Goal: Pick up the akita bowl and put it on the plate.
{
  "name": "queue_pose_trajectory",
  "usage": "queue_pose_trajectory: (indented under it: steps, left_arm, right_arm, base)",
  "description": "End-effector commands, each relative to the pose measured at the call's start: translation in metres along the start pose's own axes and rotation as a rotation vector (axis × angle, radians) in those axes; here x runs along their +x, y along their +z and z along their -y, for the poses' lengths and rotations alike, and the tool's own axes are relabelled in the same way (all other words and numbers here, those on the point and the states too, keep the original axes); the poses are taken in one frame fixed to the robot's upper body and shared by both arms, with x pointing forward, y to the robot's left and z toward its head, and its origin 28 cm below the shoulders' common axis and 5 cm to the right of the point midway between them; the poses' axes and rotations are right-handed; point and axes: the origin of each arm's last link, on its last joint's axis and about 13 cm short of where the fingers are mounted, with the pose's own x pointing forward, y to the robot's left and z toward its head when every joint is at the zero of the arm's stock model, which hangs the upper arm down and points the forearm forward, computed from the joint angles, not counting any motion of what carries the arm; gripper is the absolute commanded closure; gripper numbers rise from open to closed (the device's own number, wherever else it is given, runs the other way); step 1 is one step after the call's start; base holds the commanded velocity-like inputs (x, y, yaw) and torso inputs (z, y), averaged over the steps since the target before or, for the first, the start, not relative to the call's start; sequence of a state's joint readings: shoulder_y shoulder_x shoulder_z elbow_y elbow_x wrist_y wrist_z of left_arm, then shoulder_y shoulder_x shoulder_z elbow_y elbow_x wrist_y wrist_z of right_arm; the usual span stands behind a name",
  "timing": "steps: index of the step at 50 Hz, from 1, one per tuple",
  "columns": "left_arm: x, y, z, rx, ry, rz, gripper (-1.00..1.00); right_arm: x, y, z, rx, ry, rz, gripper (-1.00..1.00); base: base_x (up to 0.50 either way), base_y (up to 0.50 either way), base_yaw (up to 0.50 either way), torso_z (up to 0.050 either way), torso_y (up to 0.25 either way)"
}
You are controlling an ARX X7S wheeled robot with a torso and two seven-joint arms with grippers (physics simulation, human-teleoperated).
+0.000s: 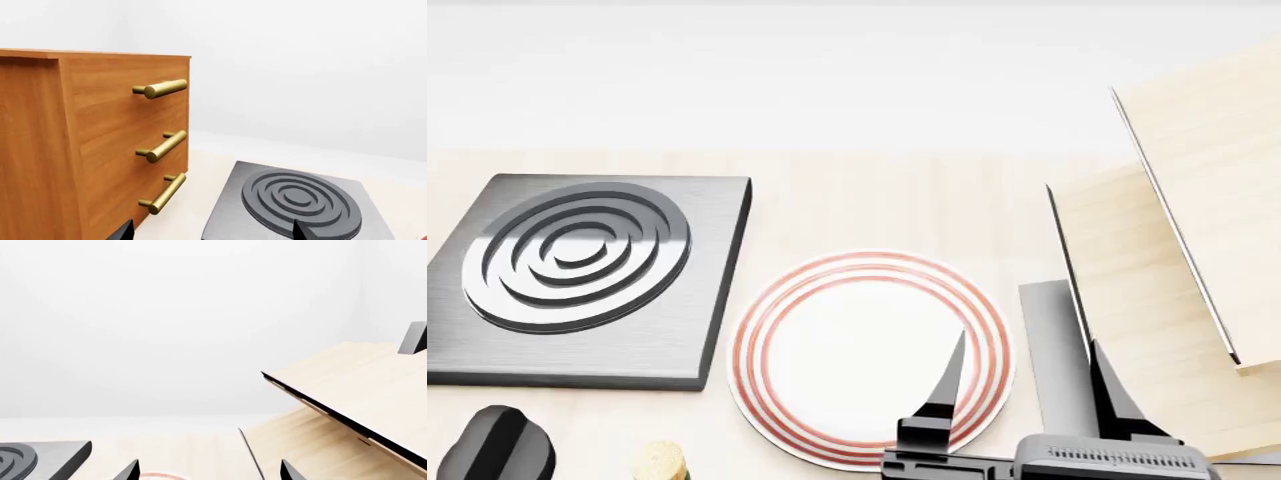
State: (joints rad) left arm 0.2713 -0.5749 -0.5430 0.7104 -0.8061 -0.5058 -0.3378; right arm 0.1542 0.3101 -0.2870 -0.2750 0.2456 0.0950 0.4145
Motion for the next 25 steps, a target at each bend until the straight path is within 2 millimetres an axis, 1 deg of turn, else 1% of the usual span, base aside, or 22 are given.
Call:
queue_pose_trajectory:
  steps: [1,18,25]
  left_arm:
    - [-0.0009,0.0006,-0.0041,0.007,0.023,-0.006,-1.0]
    - [-0.0006,-0.003,-0.0066,0.0,0.028,-0.028,-1.0]
    - [0.0,-0.0048,-0.0077,-0.008,0.011,-0.062,-1.0]
  right_arm:
    - [0.0001,-0.0007,-0.0005,-0.003,0.003,-0.002,-1.0]
    - [0.0001,-0.0014,-0.0009,-0.007,0.002,-0.006,-1.0]
    - [-0.0002,-0.0014,-0.0018,-0.008,0.006,-0.006,-1.0]
  base:
    - [0.0,0.0,0.0,0.0,0.0]
    - [0.0,0.0,0.0,0.0,0.0]
    - [0.0,0.0,0.0,0.0,0.0]
